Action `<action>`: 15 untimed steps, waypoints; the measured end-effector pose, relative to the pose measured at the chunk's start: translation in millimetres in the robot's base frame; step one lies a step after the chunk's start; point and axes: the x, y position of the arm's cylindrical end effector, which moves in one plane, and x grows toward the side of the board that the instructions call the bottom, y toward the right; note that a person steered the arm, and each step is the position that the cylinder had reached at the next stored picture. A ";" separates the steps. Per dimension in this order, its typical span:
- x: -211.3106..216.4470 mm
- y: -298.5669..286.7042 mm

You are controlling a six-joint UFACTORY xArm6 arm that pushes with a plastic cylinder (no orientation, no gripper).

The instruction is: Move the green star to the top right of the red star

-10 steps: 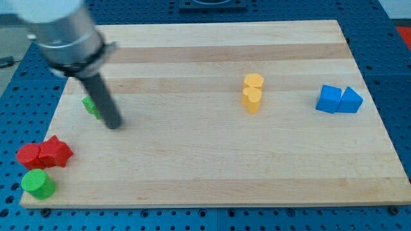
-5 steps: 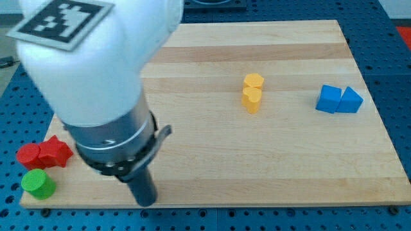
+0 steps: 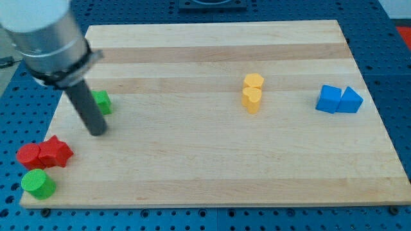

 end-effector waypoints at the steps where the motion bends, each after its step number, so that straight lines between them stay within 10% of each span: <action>1: -17.7 -69.9; 4: -17.1 -51.0; 7: 8.1 143.6; 8: -40.7 154.1; 13: -116.4 -8.0; 15: -65.9 -7.6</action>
